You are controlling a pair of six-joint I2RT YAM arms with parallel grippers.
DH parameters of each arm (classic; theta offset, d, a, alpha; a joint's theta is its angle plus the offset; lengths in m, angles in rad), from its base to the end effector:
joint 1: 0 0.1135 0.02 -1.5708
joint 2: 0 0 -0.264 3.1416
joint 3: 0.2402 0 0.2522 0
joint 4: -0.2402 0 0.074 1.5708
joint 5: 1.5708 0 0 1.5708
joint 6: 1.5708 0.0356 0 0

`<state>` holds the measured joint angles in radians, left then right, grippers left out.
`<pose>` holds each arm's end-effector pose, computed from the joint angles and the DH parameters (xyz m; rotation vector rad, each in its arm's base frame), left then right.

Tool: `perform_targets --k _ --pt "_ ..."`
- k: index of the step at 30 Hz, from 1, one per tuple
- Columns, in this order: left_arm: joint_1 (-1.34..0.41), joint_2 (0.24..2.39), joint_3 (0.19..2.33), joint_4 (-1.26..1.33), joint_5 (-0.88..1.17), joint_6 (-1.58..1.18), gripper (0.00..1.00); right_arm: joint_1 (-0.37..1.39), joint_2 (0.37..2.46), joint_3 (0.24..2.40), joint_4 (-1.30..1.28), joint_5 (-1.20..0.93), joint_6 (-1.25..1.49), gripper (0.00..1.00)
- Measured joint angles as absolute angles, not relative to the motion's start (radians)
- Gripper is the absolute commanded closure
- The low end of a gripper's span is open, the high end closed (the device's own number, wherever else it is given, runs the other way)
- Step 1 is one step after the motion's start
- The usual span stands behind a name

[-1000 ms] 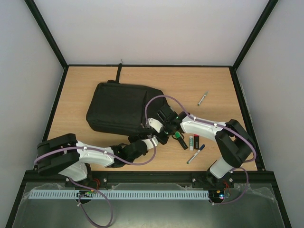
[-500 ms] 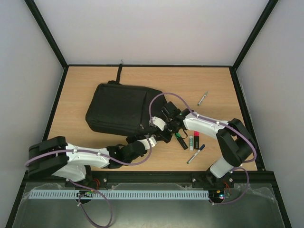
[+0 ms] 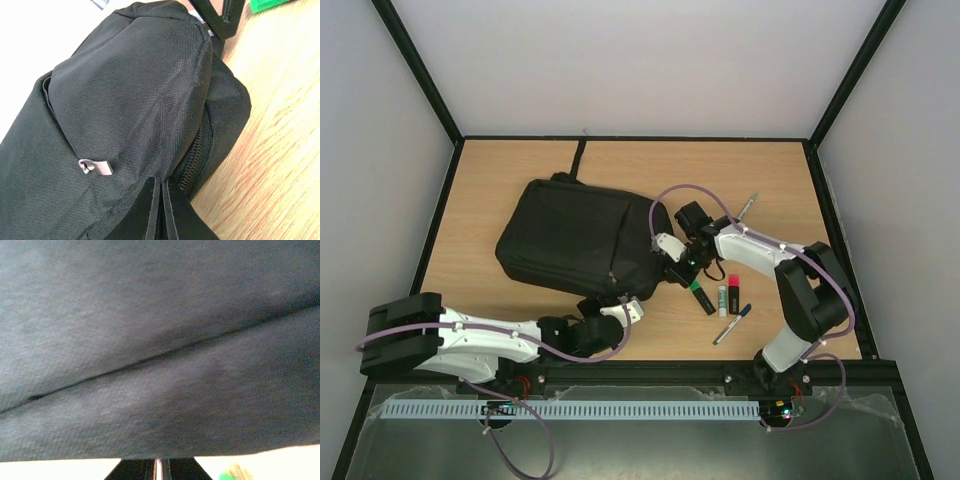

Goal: Pack the student bag
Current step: Zip the student bag at the center of the board.

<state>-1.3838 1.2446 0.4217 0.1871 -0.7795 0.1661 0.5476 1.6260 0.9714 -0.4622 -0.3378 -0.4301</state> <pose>0.0666 -0.2173 0.1658 1.0845 1.6901 0.0948 0.2608 0.1728 0.1789 -1.3456 2.3061 0.4903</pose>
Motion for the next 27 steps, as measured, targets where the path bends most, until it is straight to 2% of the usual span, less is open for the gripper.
perform_targets --k 7,9,10,12,13,16,21,23,27 --pt "-1.415 1.243 0.429 0.127 -0.821 0.123 0.98 0.529 1.691 1.02 -0.466 -0.293 -0.44 0.99" --pt "-1.419 1.233 0.436 0.097 -0.833 0.1 0.95 0.53 1.691 1.02 -0.467 -0.299 -0.442 0.99" --pt "-1.42 1.223 0.439 0.084 -0.839 0.091 0.88 0.53 1.689 1.02 -0.466 -0.306 -0.443 0.99" --pt "-1.42 1.182 0.444 0.052 -0.851 0.062 0.61 0.543 1.679 1.02 -0.467 -0.313 -0.444 0.99" --pt "-1.42 1.163 0.447 0.033 -0.858 0.056 0.52 0.549 1.673 1.02 -0.467 -0.313 -0.444 0.99" --pt "-1.422 1.113 0.479 -0.012 -0.867 0.009 0.37 0.606 1.643 1.02 -0.467 -0.293 -0.437 0.99" --pt "-1.428 1.062 0.525 -0.012 -0.793 -0.039 0.34 0.804 1.628 1.024 -0.468 -0.26 -0.396 0.99" --pt "-1.433 1.064 0.527 -0.014 -0.754 -0.039 0.36 0.883 1.631 1.047 -0.475 -0.263 -0.368 0.99" --pt "-1.437 1.065 0.527 -0.041 -0.76 -0.049 0.41 0.911 1.655 1.081 -0.515 -0.258 -0.324 0.99"
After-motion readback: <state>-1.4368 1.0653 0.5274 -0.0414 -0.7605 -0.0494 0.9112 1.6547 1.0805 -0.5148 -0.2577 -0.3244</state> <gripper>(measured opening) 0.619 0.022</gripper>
